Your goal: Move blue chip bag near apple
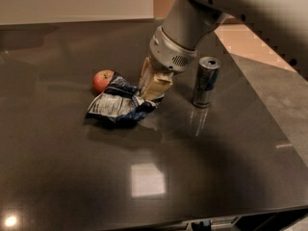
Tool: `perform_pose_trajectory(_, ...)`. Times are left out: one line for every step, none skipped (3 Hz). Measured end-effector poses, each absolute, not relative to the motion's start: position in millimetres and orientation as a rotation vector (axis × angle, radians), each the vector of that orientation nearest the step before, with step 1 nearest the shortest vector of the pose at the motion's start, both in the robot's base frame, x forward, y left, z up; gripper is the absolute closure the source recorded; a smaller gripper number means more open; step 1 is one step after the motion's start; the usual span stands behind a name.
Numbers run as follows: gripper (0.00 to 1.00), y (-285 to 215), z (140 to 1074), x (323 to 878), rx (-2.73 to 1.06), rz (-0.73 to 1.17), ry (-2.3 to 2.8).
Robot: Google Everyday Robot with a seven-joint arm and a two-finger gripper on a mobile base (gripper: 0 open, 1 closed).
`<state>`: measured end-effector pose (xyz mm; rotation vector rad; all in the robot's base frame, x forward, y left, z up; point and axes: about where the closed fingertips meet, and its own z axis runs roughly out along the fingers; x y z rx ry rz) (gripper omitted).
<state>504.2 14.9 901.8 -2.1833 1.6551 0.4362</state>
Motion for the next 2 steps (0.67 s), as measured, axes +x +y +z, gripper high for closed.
perform_pose_trajectory(1.0,2,900,508,-2.128,0.446,1.71)
perform_pose_trajectory(0.82,-8,895,511,-2.082,0.438,1.771)
